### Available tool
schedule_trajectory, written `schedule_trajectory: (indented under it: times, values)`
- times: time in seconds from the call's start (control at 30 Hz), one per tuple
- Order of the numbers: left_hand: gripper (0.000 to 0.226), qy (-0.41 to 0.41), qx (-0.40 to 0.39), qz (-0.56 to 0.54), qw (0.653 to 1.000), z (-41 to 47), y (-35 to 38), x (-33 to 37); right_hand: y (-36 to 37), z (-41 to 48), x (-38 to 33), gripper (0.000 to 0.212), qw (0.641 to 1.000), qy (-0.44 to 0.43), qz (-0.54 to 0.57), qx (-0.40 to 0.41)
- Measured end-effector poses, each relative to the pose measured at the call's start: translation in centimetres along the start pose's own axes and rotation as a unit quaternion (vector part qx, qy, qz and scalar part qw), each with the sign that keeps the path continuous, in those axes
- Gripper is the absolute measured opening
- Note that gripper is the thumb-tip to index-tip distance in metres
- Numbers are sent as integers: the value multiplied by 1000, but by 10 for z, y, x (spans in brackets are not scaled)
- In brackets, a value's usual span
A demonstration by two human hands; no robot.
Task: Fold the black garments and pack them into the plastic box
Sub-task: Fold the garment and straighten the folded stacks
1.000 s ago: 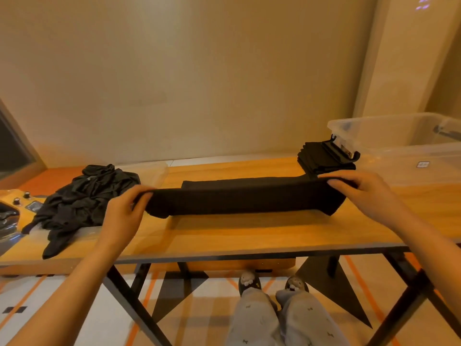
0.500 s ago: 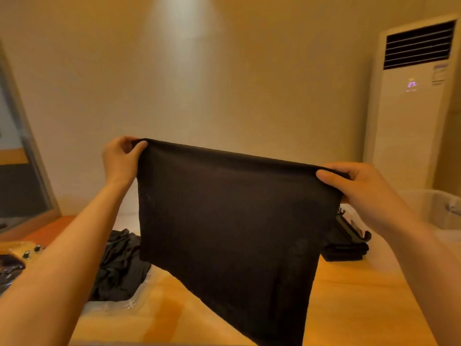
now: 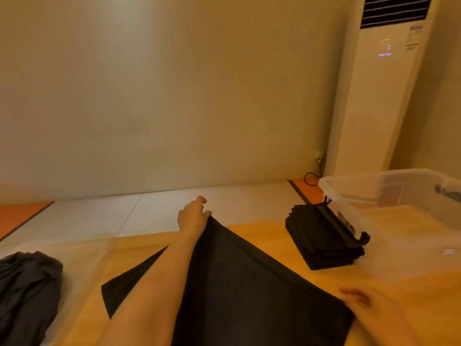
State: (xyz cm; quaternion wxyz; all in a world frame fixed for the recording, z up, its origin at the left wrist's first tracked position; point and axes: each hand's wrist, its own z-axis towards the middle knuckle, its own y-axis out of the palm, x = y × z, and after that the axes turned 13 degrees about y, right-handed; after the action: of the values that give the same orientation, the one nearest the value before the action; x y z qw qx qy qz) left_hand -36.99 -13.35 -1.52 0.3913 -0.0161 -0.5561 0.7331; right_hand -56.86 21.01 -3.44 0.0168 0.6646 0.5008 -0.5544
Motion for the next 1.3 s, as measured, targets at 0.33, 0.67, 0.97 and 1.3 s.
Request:
schedule_trajectory:
  times: [0.33,0.67,0.97,1.3]
  values:
    - [74,30,-230,54,971,-102,-26,5,46,-3,-37,41,889,-313,-328,-53]
    - [86,-124,-234,147,953,-236,-48,-13,77,6,-37,50,824,-359,-432,-73]
    - [122,86,-259,110,956,-156,-53,-53,114,-45,-13,55,892,-242,-377,60]
    - [71,161,-166,-24,973,-294,-91,16,80,-77,-3,56,875,-342,-341,12]
